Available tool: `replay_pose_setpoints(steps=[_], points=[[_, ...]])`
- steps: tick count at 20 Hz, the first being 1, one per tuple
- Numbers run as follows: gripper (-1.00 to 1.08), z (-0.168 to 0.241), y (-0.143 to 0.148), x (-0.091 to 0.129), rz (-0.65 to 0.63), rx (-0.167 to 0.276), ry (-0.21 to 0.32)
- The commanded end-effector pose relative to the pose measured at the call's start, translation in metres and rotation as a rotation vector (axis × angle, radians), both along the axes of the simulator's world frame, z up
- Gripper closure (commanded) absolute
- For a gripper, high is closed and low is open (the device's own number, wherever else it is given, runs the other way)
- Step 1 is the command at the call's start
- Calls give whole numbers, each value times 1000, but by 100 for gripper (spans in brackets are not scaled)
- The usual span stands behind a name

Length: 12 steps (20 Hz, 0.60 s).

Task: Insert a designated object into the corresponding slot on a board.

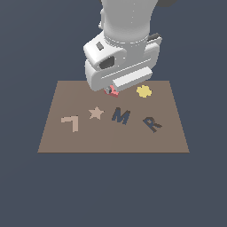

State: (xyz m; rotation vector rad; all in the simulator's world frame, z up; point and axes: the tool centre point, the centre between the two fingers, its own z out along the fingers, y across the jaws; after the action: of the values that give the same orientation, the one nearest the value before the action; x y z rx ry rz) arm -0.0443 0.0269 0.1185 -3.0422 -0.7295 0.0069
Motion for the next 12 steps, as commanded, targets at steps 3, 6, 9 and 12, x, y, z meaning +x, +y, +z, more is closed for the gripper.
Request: replay_pose_setpoints(steps=[3,6,9,12], points=[[-92,-16,-3,-13,172,-1,-3],[-92,-26,-7,-21,285,-2,-4],[-92,-36,-10,-28,386,-3,-6],[-92,-44,-15,-34,474,-4,-7]])
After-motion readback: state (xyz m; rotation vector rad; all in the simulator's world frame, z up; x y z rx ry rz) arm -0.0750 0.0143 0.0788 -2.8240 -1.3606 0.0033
